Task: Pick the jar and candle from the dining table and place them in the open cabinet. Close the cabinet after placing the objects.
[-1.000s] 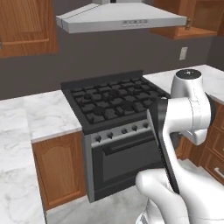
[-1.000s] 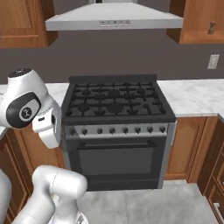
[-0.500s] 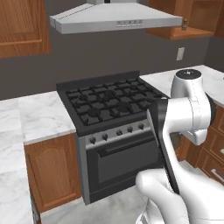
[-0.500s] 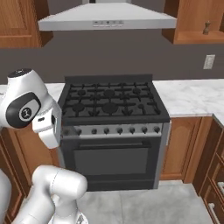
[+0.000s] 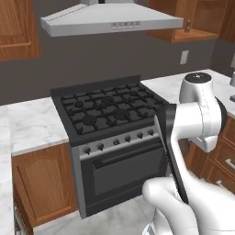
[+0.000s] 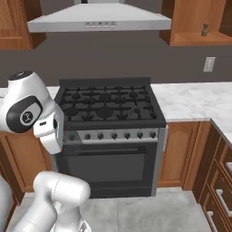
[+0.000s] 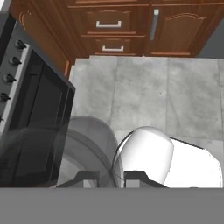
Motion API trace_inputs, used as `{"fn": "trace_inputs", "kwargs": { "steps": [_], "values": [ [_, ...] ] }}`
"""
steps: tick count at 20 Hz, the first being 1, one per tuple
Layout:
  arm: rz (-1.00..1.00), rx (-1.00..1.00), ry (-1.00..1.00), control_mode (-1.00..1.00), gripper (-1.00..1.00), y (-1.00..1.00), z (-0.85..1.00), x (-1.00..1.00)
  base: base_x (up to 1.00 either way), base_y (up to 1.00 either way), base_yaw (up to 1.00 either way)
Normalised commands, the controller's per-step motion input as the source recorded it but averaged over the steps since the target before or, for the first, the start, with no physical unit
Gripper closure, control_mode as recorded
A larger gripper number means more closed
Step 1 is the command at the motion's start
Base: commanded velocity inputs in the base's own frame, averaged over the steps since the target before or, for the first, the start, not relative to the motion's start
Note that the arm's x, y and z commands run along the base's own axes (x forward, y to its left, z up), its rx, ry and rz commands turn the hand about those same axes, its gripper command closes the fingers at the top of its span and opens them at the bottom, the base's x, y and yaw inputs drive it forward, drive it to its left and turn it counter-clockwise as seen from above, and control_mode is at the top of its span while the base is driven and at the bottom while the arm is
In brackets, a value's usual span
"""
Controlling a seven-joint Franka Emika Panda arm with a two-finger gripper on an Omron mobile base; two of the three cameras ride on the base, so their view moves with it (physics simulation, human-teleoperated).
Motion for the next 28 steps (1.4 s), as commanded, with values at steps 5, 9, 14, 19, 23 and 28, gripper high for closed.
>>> {"fn": "trace_inputs", "kwargs": {
  "steps": [5, 9, 14, 19, 23, 28],
  "values": [
    [0.00, 0.00, 0.00, 1.00, 1.00, 0.00, 0.00, 0.00, 0.38, -0.37, 0.00],
    [0.00, 0.00, 0.00, 1.00, 1.00, 0.00, 0.00, 0.00, 0.44, -0.35, 0.00],
    [0.00, 0.00, 0.00, 1.00, 1.00, 0.00, 0.00, 0.00, 0.47, -0.33, 0.00],
    [0.00, 0.00, 0.00, 1.00, 1.00, 0.00, 0.00, 0.00, 0.48, -0.35, 0.00],
    [0.00, 0.00, 0.00, 1.00, 1.00, 0.00, 0.00, 0.00, 0.47, -0.38, 0.00],
    [0.00, 0.00, 0.00, 1.00, 1.00, 0.00, 0.00, 0.00, 0.48, -0.40, 0.00]
  ]
}}
